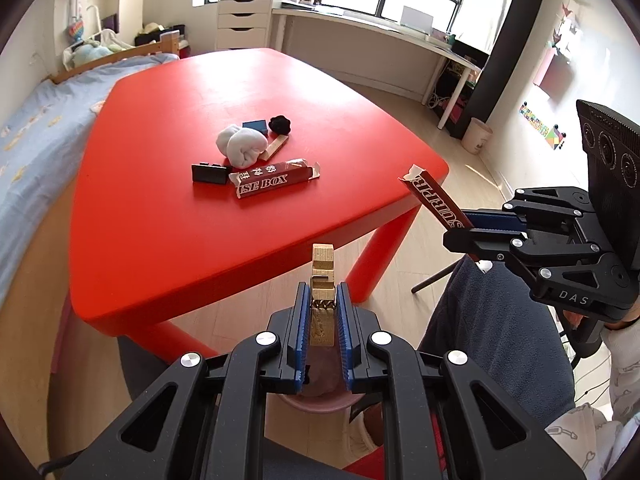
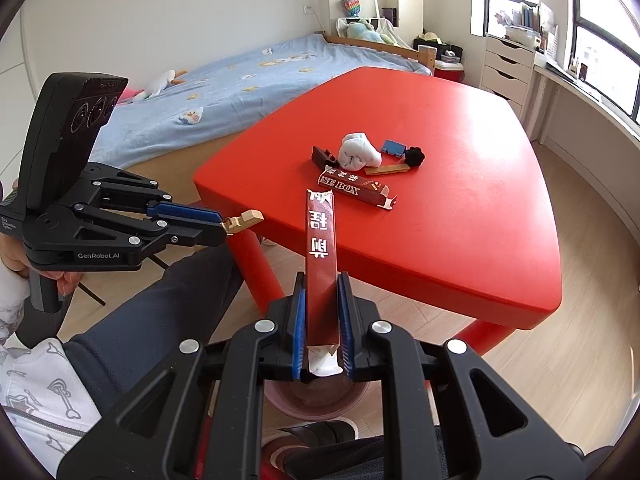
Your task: Collect trash
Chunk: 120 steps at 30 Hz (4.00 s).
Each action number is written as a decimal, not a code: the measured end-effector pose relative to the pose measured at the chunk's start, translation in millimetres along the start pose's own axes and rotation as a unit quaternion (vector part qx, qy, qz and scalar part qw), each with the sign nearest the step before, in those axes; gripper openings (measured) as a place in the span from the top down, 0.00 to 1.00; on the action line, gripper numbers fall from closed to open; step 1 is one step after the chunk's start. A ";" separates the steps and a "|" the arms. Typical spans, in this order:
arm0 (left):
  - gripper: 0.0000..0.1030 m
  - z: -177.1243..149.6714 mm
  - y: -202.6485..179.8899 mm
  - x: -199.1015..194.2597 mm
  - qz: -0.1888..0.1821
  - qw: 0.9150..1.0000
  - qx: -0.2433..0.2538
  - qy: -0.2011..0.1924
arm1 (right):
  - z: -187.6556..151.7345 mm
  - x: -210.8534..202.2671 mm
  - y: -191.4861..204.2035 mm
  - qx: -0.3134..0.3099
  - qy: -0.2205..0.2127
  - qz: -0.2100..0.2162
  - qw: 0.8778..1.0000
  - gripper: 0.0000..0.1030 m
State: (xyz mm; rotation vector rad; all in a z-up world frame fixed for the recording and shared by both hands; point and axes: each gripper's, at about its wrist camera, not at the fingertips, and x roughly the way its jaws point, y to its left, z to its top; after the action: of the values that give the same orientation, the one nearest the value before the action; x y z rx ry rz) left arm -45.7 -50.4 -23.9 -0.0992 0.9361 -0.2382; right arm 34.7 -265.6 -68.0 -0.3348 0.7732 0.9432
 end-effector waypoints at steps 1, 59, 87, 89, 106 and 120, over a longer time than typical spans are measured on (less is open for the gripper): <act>0.87 -1.9 -1.0 0.3 -0.003 1.000 -0.001 0.002 | -3.6 1.0 1.0 0.002 0.004 0.001 1.000 0.86; 0.07 50.1 60.9 4.4 0.054 0.998 -0.003 -0.024 | 47.8 29.9 -30.4 -0.038 0.022 0.048 0.998 0.03; 0.07 102.3 118.5 88.0 0.023 0.998 0.046 0.047 | 109.4 147.8 -44.8 -0.213 0.116 0.117 0.963 0.27; 0.07 102.7 116.9 91.0 0.023 0.997 0.048 0.049 | 109.5 154.2 -45.4 -0.209 0.121 0.123 0.963 0.34; 0.18 101.3 103.4 107.6 0.034 0.996 0.063 0.055 | 100.5 154.3 -59.9 -0.210 0.135 0.121 0.961 0.85; 0.62 104.5 98.8 109.9 0.047 0.994 0.071 0.064 | 99.2 153.9 -60.4 -0.200 0.135 0.117 0.963 0.85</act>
State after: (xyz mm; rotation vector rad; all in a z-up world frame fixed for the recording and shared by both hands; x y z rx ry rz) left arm 116.9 16.5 -67.0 0.0916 1.0454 -0.2260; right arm 182.6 -150.8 -114.5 -0.7501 0.8817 1.2988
